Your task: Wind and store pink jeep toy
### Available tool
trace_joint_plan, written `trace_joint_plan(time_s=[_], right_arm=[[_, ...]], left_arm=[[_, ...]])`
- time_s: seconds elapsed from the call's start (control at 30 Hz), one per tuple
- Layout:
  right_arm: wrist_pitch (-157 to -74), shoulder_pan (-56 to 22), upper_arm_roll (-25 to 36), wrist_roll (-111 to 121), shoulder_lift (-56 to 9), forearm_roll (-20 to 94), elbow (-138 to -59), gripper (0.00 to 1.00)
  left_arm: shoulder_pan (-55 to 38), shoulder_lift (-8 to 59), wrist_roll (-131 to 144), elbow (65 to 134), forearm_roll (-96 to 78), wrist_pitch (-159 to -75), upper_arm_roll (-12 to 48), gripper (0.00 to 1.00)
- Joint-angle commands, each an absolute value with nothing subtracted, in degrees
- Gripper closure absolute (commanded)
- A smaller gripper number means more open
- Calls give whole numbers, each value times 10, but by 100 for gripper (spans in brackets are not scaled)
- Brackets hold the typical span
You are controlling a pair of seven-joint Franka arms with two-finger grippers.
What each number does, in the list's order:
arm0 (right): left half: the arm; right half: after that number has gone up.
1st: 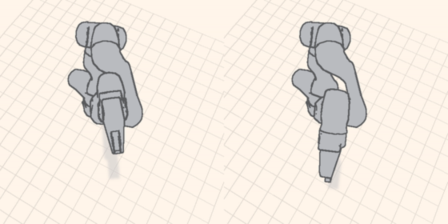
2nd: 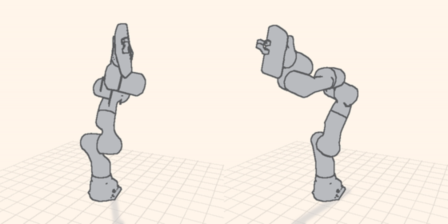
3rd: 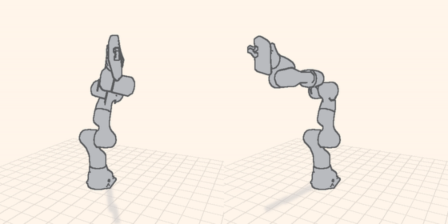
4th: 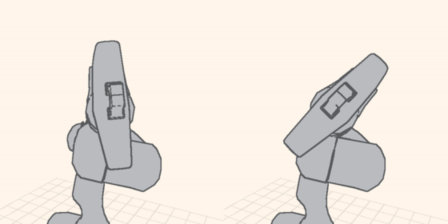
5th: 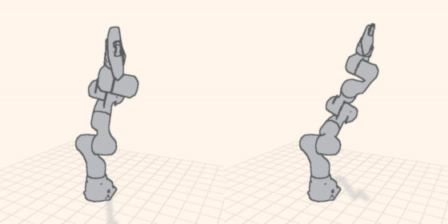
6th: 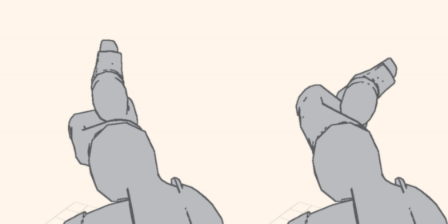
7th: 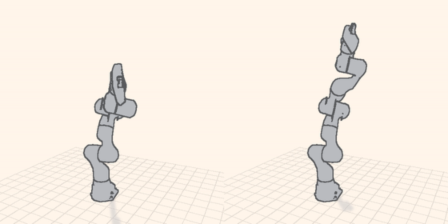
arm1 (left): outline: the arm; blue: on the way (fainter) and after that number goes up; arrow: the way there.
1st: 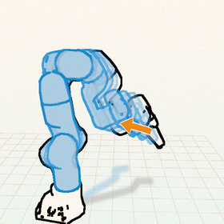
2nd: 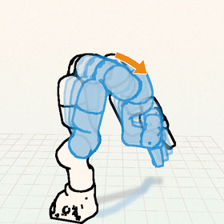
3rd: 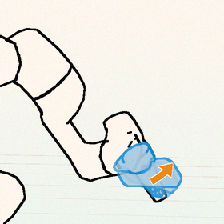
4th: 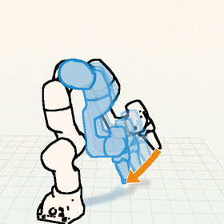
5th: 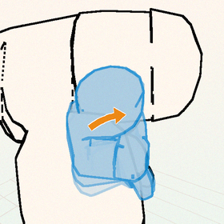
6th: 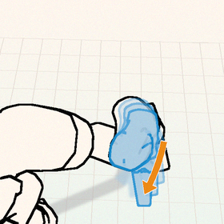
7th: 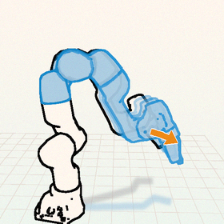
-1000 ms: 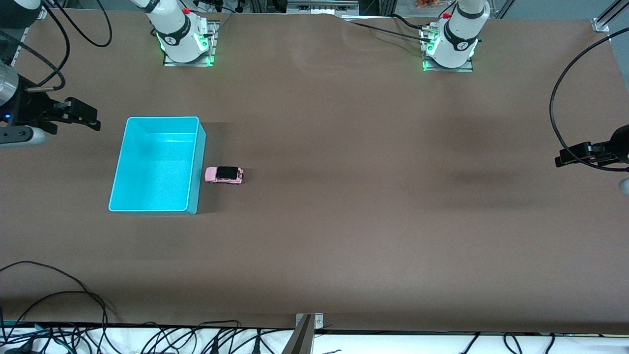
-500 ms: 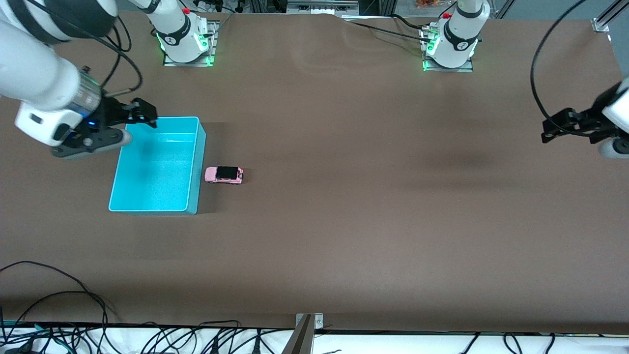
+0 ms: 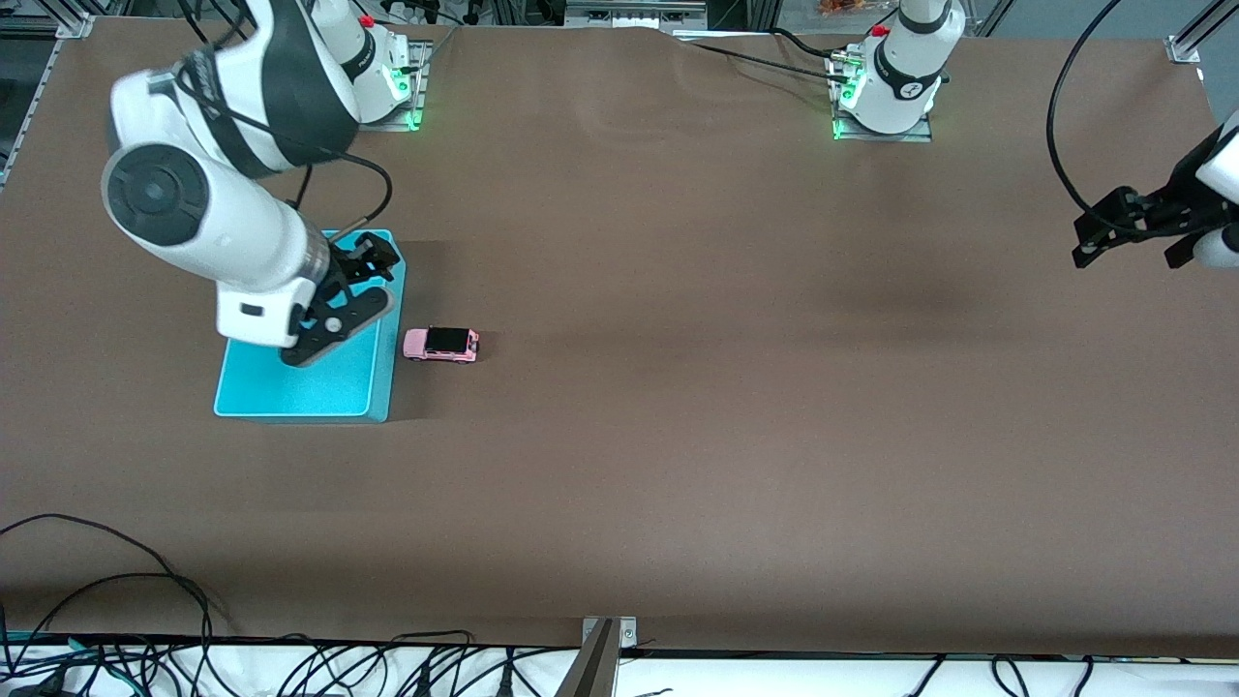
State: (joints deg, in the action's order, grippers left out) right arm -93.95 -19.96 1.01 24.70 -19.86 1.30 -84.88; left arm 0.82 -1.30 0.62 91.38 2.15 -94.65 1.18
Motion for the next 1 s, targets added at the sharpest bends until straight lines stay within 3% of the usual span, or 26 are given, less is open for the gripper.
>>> trace_joint_plan(time_s=[0.0, 0.2, 0.4, 0.77, 0.97], right_arm=[[-969, -201, 11, 412, -243, 23, -841, 0], [-995, -202, -8, 493, -279, 23, -852, 0], [-1074, -202, -10, 594, -294, 25, -909, 0], [-1225, -203, -10, 682, -297, 25, -1035, 0], [-1316, -204, -11, 696, -297, 25, -1097, 0]], left_arm=[[62, -38, 2, 940, 13, -958, 72, 0], [30, -37, 2, 932, 12, -947, 41, 0], [-11, -35, -3, 932, 12, -947, -8, 0], [-8, -26, -3, 930, 13, -943, -7, 0], [-5, -9, 0, 894, 8, -902, -7, 0]])
